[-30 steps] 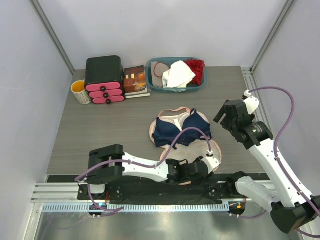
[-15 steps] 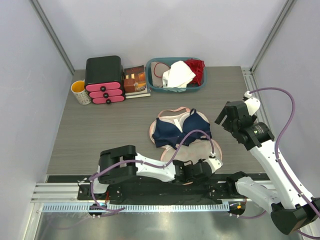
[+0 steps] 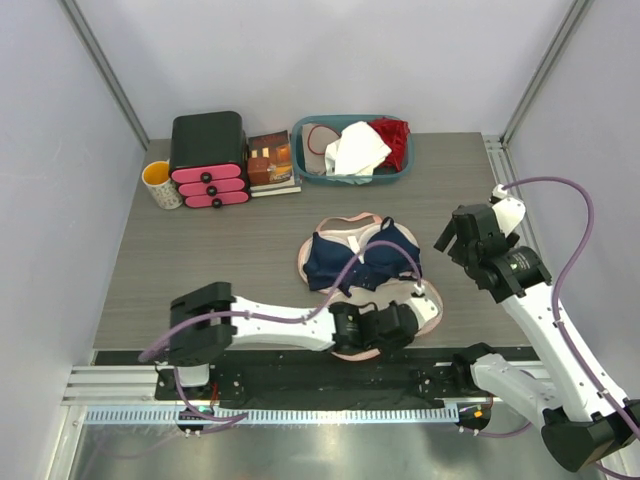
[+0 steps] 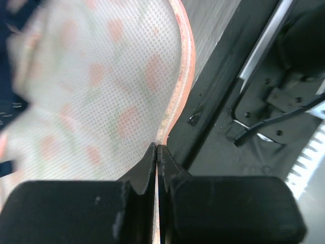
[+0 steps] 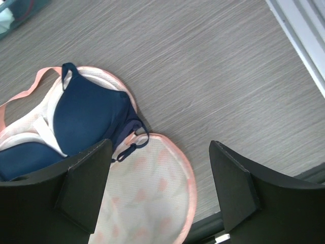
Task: Place the bra in the laundry bag and zip it closed
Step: Close the laundry bag at the center of the board.
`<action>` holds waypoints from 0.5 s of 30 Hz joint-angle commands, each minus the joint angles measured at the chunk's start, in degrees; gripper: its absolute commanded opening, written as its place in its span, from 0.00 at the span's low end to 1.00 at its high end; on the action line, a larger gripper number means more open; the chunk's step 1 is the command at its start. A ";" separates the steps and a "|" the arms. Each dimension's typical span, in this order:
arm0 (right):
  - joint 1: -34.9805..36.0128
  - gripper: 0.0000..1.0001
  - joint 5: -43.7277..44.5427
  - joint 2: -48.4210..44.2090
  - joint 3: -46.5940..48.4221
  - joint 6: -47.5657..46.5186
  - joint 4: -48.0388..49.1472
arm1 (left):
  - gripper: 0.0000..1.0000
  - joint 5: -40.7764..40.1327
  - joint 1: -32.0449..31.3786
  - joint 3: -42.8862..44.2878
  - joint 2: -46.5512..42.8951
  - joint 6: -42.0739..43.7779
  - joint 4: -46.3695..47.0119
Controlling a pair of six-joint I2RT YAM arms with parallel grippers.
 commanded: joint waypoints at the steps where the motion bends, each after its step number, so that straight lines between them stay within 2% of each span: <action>1: -1.06 0.82 4.74 -0.44 3.31 0.53 -1.81 | 0.00 4.85 3.10 1.27 -9.21 0.35 -5.08; 4: -2.47 0.83 7.99 0.52 4.97 -0.16 -2.95 | 0.00 11.79 6.97 0.39 -12.04 -0.52 -5.43; 7: -3.70 0.83 7.56 1.75 7.17 -1.04 -3.22 | 0.00 16.72 12.41 1.61 -13.45 -0.35 -9.11; 10: -3.70 0.83 6.24 2.28 7.44 -1.13 -1.91 | 0.00 18.67 18.39 6.53 -11.79 3.15 -15.70; 15: -3.70 0.82 -0.08 3.95 4.20 -2.89 1.78 | 0.00 20.70 27.80 15.06 -5.82 8.52 -20.54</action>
